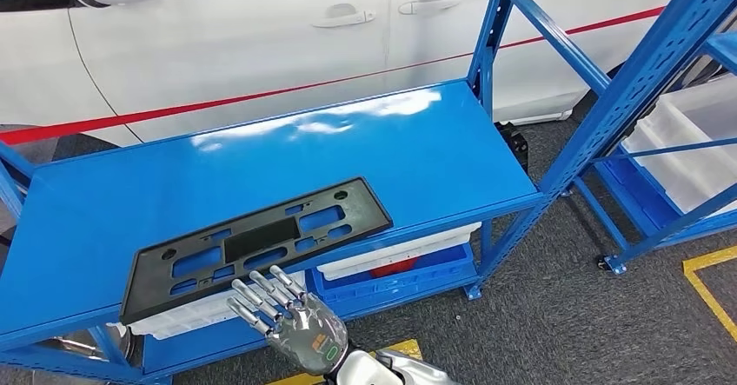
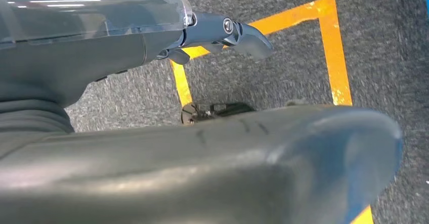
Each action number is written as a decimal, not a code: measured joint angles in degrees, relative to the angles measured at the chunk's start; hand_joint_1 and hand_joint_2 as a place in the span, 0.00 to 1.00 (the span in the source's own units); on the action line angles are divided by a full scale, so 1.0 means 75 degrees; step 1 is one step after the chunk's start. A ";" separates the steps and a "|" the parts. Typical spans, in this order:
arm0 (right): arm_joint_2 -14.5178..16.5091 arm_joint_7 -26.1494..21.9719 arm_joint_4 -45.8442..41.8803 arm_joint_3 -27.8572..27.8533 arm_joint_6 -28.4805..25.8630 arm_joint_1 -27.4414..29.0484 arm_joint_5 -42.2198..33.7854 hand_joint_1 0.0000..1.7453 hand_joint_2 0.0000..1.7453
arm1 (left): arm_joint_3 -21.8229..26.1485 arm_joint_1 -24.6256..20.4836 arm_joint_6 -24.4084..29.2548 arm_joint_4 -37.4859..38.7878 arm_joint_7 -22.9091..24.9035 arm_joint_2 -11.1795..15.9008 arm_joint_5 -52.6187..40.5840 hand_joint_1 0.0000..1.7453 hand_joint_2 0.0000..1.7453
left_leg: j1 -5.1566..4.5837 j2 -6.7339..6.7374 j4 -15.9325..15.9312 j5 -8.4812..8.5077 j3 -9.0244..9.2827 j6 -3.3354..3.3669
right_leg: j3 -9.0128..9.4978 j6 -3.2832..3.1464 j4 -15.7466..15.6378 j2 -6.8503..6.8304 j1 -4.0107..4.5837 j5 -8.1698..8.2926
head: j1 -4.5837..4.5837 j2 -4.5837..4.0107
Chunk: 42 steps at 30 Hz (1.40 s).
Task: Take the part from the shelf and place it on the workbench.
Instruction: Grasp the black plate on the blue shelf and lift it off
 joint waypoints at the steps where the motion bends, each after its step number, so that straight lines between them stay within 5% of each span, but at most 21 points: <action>1: 0.0001 -0.0003 0.0025 0.0009 -0.0004 -0.0003 0.0000 0.00 1.00 | 0.0008 0.0007 -0.0002 0.0000 0.0001 0.0007 -0.0007 0.00 0.00 | 0.0038 0.0001 0.0418 -0.0160 -0.0297 -0.0056 | 0.0032 0.0011 0.0003 0.0004 -0.0012 -0.0036 | 0.0001 0.0000; 3: 0.0000 -0.0009 0.0074 0.0016 -0.0006 0.0009 0.0000 0.00 1.00 | 0.0024 0.0029 0.0023 0.0000 0.0002 0.0026 -0.0032 0.00 0.00 | 0.0116 0.0004 0.0628 -0.0086 -0.0613 -0.0172 | 0.0112 0.0066 0.0024 0.0027 -0.0050 -0.0119 | 0.0001 0.0000; 5: 0.0001 -0.0023 0.0100 0.0017 -0.0007 0.0014 0.0000 0.00 1.00 | 0.0032 0.0036 0.0063 0.0000 0.0001 0.0044 -0.0060 0.00 0.00 | 0.0190 0.0010 -0.0182 0.0604 -0.0438 -0.0284 | 0.0216 0.0159 0.0075 0.0045 -0.0109 -0.0228 | 0.0001 0.0000; 7: 0.0001 -0.0034 0.0114 0.0017 -0.0010 0.0010 0.0000 0.00 1.00 | 0.0035 0.0032 0.0093 0.0005 -0.0003 0.0051 -0.0077 0.00 0.00 | 0.0198 0.0017 -0.1018 0.1013 -0.0185 -0.0311 | 0.0268 0.0264 0.0144 0.0046 -0.0133 -0.0327 | -0.0001 0.0000; 12: 0.0009 -0.0047 0.0135 0.0016 -0.0034 0.0013 0.0000 0.00 1.00 | 0.0038 0.0040 0.0121 0.0012 -0.0005 0.0056 -0.0095 0.00 0.00 | 0.0147 0.0013 -0.1263 0.1096 -0.0140 0.0044 | 0.0209 0.0492 0.0294 0.0033 -0.0132 -0.0507 | 0.0002 0.0000; 14: 0.0007 -0.0052 0.0138 0.0015 -0.0039 0.0010 0.0000 0.00 1.00 | 0.0039 0.0028 0.0121 0.0012 -0.0007 0.0055 -0.0097 0.00 0.00 | 0.0150 0.0022 -0.1295 0.1104 -0.0125 0.0133 | -0.0088 0.0553 0.0914 0.0024 -0.0152 -0.0868 | 0.0001 0.0000; 17: -0.0005 -0.0142 0.0182 -0.0011 -0.0042 0.0040 0.0000 0.00 1.00 | 0.0039 0.0019 0.0120 0.0012 -0.0012 0.0058 -0.0108 0.00 0.00 | 0.0114 0.0020 -0.1292 0.1075 -0.0118 0.0198 | -0.0863 0.0577 0.2332 0.0021 -0.0143 -0.1382 | 0.0001 0.0000; 19: 0.0011 -0.0311 0.0257 -0.0095 -0.0040 0.0050 0.0000 0.00 1.00 | 0.0039 0.0021 0.0099 0.0012 -0.0022 0.0058 -0.0134 0.00 0.00 | 0.0094 0.0005 -0.1290 0.1055 -0.0090 0.0206 | -0.0901 0.0531 0.2229 0.0021 -0.0132 -0.1092 | 0.0001 0.0000; 21: 0.0102 -0.0625 0.0384 -0.0314 -0.0034 0.0038 0.0000 0.00 1.00 | 0.0039 0.0019 0.0046 0.0013 -0.0034 0.0052 -0.0158 0.00 0.00 | 0.0076 -0.0013 -0.1291 0.1028 -0.0038 0.0187 | -0.0460 0.0420 0.1209 0.0021 -0.0091 -0.0513 | 0.0002 0.0000; 23: 0.0259 -0.0971 0.0516 -0.0666 0.0017 0.0016 0.0000 0.00 1.00 | 0.0039 0.0015 -0.0011 0.0016 -0.0040 0.0042 -0.0166 0.00 0.00 | 0.0045 -0.0019 -0.1283 0.0998 -0.0016 0.0133 | -0.0115 0.0336 0.0431 0.0015 -0.0040 -0.0236 | 0.0002 0.0000; 28: 0.0659 -0.1368 0.0873 -0.1522 0.0469 -0.0229 -0.0001 0.00 1.00 | 0.0043 0.0003 -0.0044 0.0018 -0.0044 0.0040 -0.0157 0.00 0.00 | 0.0046 0.0000 -0.1088 0.0817 -0.0093 -0.0065 | -0.0027 0.0211 0.0183 0.0022 -0.0065 -0.0165 | 0.0000 0.0000; 31: 0.0947 -0.1496 0.1178 -0.2066 0.0714 -0.0508 -0.0005 0.00 1.00 | 0.0071 0.0005 -0.0031 0.0021 -0.0041 0.0039 -0.0133 0.00 0.00 | 0.0057 0.0002 0.0233 0.0124 -0.0692 -0.0148 | -0.0018 0.0136 0.0155 0.0005 -0.0070 -0.0153 | -0.0002 0.0000; 33: 0.1064 -0.1539 0.1350 -0.2328 0.0767 -0.0617 -0.0006 0.00 1.00 | 0.0090 0.0018 -0.0030 0.0024 -0.0031 0.0034 -0.0124 0.00 0.00 | 0.0063 0.0003 0.0852 -0.0028 -0.0987 -0.0183 | -0.0018 0.0127 0.0164 -0.0001 -0.0059 -0.0160 | -0.0002 0.0000; 34: 0.1109 -0.1546 0.1411 -0.2416 0.0772 -0.0642 -0.0005 0.00 1.00 | 0.0095 0.0023 -0.0028 0.0026 -0.0028 0.0033 -0.0120 0.00 0.00 | 0.0069 0.0004 0.0740 0.0117 -0.0937 -0.0190 | -0.0013 0.0131 0.0174 0.0002 -0.0058 -0.0165 | -0.0002 0.0000; 37: 0.1251 -0.1564 0.1551 -0.2576 0.0786 -0.0720 -0.0003 0.00 1.00 | 0.0101 0.0013 -0.0025 0.0026 -0.0024 0.0034 -0.0122 0.00 0.00 | 0.0077 0.0012 -0.0709 0.0828 -0.0239 -0.0156 | -0.0006 0.0189 0.0246 0.0025 -0.0048 -0.0216 | -0.0002 0.0000; 39: 0.1328 -0.1568 0.1628 -0.2656 0.0815 -0.0784 -0.0003 0.00 1.00 | 0.0101 0.0001 -0.0025 0.0026 -0.0023 0.0033 -0.0130 0.00 0.00 | 0.0054 0.0002 -0.1215 0.0947 -0.0004 -0.0074 | -0.0029 0.0257 0.0285 0.0035 -0.0020 -0.0238 | -0.0001 0.0000; 42: 0.1400 -0.1566 0.1736 -0.2746 0.0905 -0.0864 -0.0001 0.00 1.00 | 0.0103 0.0014 -0.0031 0.0026 -0.0019 0.0026 -0.0143 0.00 0.00 | 0.0061 -0.0005 -0.1277 0.0969 0.0001 0.0069 | -0.0053 0.0360 0.0312 0.0038 -0.0014 -0.0264 | 0.0001 0.0000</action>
